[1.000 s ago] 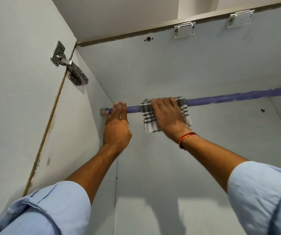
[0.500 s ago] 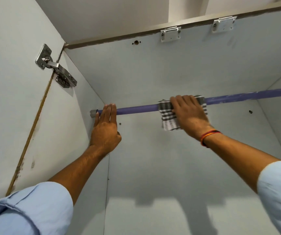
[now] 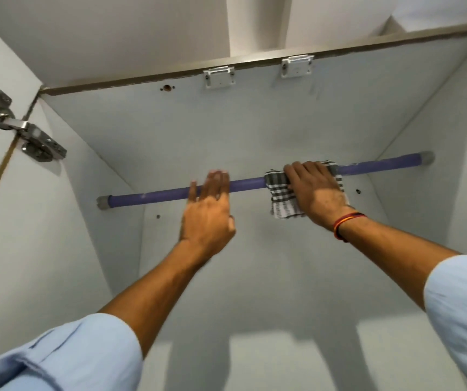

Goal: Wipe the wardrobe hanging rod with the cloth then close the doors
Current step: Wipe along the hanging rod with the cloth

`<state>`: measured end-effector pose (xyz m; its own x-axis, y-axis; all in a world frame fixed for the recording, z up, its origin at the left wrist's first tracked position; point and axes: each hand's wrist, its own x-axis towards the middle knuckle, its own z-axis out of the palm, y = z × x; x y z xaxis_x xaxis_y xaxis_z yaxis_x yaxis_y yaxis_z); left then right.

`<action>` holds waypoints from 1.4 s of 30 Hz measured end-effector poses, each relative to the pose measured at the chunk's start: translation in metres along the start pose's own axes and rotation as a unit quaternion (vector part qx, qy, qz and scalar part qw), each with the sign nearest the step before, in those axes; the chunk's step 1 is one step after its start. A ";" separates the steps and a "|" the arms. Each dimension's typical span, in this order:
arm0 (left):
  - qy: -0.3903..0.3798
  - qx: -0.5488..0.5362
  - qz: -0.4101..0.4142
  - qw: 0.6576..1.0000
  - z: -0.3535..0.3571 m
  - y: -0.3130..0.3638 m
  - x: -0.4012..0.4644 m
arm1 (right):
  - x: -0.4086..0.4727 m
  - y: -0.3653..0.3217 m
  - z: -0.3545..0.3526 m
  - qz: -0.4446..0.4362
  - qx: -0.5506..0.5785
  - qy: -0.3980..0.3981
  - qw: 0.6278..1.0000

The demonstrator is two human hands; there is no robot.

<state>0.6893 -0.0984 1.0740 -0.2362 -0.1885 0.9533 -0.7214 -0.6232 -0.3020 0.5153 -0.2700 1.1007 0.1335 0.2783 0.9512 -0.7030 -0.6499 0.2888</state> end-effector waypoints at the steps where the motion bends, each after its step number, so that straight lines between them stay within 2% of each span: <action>1: -0.005 -0.011 0.004 1.000 0.003 0.019 0.006 | 0.000 0.002 -0.002 -0.008 0.001 -0.006 1.000; 5: -0.030 0.002 -0.033 0.999 0.019 0.055 0.014 | -0.009 0.037 -0.007 -0.013 -0.008 -0.021 1.000; 11: -0.015 0.023 -0.033 0.999 0.032 0.058 0.012 | -0.043 0.147 -0.019 0.051 -0.029 -0.018 0.998; 14: -0.020 0.027 -0.043 0.999 0.032 0.059 0.013 | -0.053 0.182 -0.020 0.068 -0.034 -0.036 0.996; 20: -0.032 0.042 -0.045 0.998 0.033 0.061 0.015 | -0.053 0.161 -0.006 0.059 -0.001 0.025 0.998; 27: -0.035 0.041 -0.056 0.997 0.034 0.064 0.015 | -0.019 0.066 0.003 -0.036 0.051 0.050 0.997; 30: -0.047 0.054 -0.062 0.995 0.034 0.066 0.016 | -0.014 0.048 0.008 -0.061 0.044 0.067 0.995; 35: -0.061 0.058 -0.065 0.994 0.030 0.066 0.017 | -0.020 0.073 0.006 -0.089 0.021 0.051 0.994; 42: -0.100 0.054 -0.068 0.991 0.020 0.068 0.017 | -0.052 0.156 -0.020 -0.030 -0.044 0.056 0.997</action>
<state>0.6488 -0.1590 1.0697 0.0000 -0.2363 0.9717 -0.6618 -0.7285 -0.1772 0.3849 -0.3719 1.0941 0.1007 0.3951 0.9131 -0.7560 -0.5662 0.3284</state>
